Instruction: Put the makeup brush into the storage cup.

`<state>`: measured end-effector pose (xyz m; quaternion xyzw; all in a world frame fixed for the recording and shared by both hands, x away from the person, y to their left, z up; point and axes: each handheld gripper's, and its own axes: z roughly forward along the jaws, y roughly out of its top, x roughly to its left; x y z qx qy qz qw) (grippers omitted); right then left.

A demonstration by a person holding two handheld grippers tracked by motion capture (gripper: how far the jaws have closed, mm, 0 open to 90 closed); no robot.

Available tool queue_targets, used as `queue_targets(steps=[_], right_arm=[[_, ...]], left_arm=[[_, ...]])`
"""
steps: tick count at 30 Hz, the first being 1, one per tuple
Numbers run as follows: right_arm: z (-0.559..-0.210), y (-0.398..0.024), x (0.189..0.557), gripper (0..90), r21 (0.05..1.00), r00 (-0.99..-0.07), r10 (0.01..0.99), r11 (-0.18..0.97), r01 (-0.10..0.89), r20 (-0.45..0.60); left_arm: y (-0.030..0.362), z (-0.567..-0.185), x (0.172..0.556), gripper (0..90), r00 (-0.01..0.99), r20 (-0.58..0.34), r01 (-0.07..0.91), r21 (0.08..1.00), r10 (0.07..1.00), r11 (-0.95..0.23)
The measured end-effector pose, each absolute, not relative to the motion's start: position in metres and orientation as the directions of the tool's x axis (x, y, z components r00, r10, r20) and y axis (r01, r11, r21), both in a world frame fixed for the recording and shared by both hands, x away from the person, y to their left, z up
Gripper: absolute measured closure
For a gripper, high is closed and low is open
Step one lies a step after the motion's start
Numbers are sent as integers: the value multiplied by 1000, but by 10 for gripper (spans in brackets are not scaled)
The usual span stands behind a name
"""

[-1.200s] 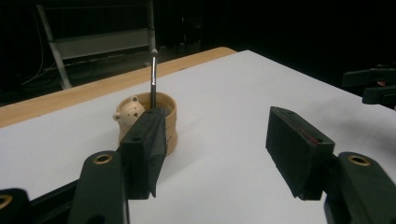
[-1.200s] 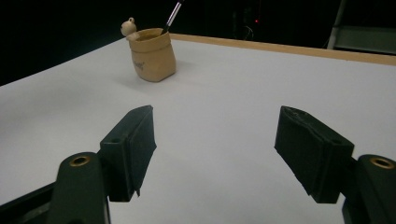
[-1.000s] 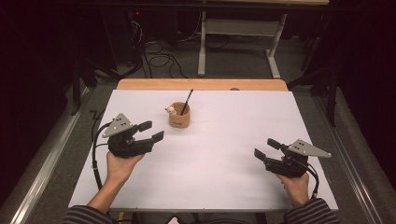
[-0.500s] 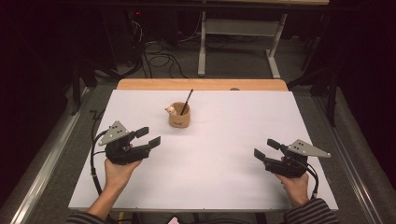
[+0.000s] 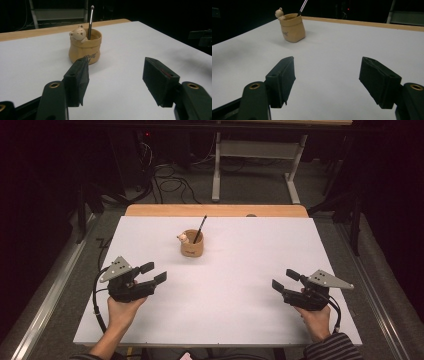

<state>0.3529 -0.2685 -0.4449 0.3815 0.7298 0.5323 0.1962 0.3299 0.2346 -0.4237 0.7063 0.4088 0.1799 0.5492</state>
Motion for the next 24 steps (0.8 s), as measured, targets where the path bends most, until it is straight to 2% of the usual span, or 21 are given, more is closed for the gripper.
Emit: queue_targets(steps=[24], right_arm=[[-447, -268, 351, 303, 918, -643, 757, 167, 360, 115]], left_arm=[[233, -440, 327, 348, 577, -155, 385, 917, 802, -100]])
